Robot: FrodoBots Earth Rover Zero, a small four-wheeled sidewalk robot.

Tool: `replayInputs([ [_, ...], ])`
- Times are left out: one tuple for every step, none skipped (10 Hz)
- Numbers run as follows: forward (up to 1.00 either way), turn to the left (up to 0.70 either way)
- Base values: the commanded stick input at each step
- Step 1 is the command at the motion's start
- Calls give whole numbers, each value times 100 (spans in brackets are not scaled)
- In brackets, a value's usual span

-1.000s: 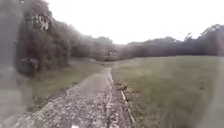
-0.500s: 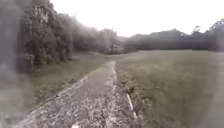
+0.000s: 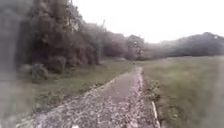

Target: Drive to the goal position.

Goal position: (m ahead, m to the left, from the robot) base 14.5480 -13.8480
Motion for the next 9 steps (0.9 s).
replayInputs([
  [0, 0],
  [0, 2],
  [0, 29],
  [0, 61],
  [0, 99],
  [0, 35],
  [0, 0],
  [0, 0],
  [0, 0],
])
